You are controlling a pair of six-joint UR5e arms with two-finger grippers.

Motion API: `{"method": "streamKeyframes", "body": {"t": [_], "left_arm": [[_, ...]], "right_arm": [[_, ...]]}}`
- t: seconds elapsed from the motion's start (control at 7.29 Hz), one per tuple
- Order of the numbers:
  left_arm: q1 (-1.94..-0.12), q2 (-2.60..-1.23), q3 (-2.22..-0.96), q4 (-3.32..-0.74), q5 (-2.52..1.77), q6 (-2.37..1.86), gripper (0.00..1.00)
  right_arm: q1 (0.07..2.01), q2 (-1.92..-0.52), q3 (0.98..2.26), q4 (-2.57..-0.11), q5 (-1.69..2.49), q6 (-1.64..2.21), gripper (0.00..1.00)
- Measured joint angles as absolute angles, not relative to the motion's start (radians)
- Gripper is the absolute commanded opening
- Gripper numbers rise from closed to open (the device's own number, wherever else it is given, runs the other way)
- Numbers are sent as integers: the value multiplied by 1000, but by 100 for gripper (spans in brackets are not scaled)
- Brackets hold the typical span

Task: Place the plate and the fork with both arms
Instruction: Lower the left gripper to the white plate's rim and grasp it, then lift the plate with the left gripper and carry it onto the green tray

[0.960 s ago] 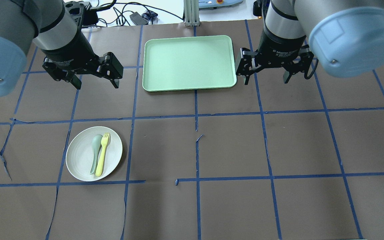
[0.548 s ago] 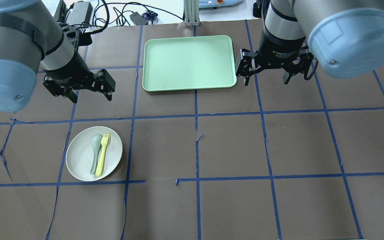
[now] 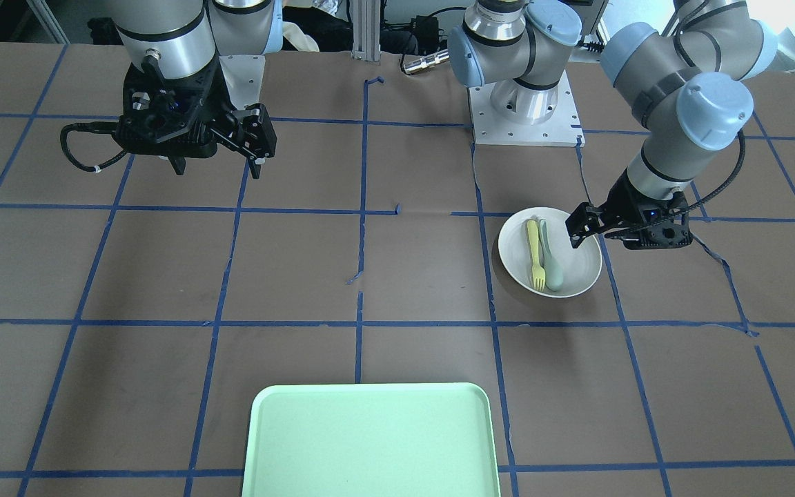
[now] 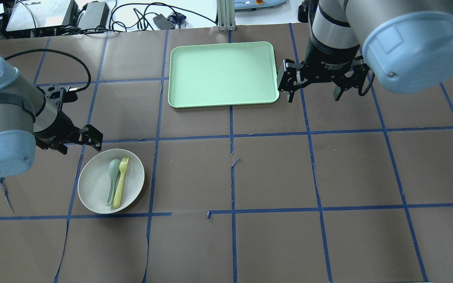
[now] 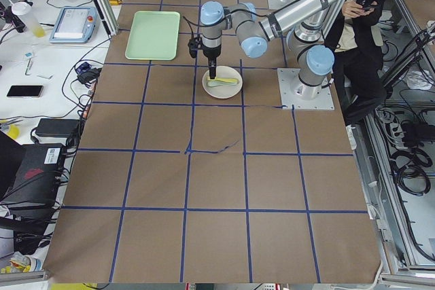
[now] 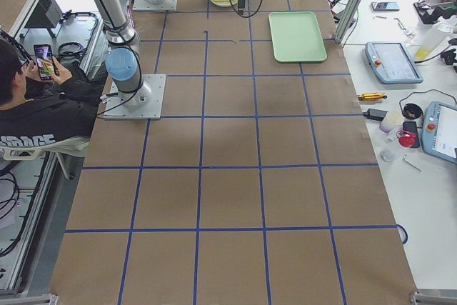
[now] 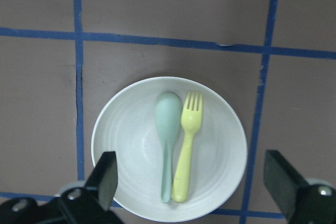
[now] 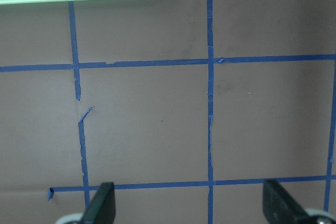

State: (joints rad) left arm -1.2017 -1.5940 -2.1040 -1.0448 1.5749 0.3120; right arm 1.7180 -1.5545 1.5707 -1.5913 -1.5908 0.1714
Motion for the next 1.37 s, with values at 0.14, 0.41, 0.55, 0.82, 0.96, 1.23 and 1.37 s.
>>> {"method": "streamKeyframes", "body": {"t": [0.14, 0.41, 0.55, 0.82, 0.96, 1.23, 1.37], "left_arm": [[-1155, -1620, -2146, -1011, 1575, 370, 100], [-1117, -1676, -2234, -856, 1576, 423, 94], [-1111, -1699, -2264, -792, 1576, 428, 81], [-1092, -1725, -2281, -753, 1576, 431, 25], [-1082, -1731, -2282, -749, 1576, 431, 0], [-1076, -1735, -2281, -745, 1575, 432, 0], [-1076, -1734, -2280, -744, 1575, 433, 0]], "right_arm": [[1718, -1554, 1571, -1591, -1591, 171, 100], [1718, -1554, 1571, -1592, -1591, 170, 100], [1718, -1554, 1571, -1591, -1591, 170, 100], [1718, -1554, 1571, -1591, -1591, 171, 100], [1718, -1554, 1571, -1591, -1591, 171, 100], [1719, -1554, 1571, -1591, -1591, 172, 100], [1719, -1554, 1571, -1591, -1591, 172, 100]]}}
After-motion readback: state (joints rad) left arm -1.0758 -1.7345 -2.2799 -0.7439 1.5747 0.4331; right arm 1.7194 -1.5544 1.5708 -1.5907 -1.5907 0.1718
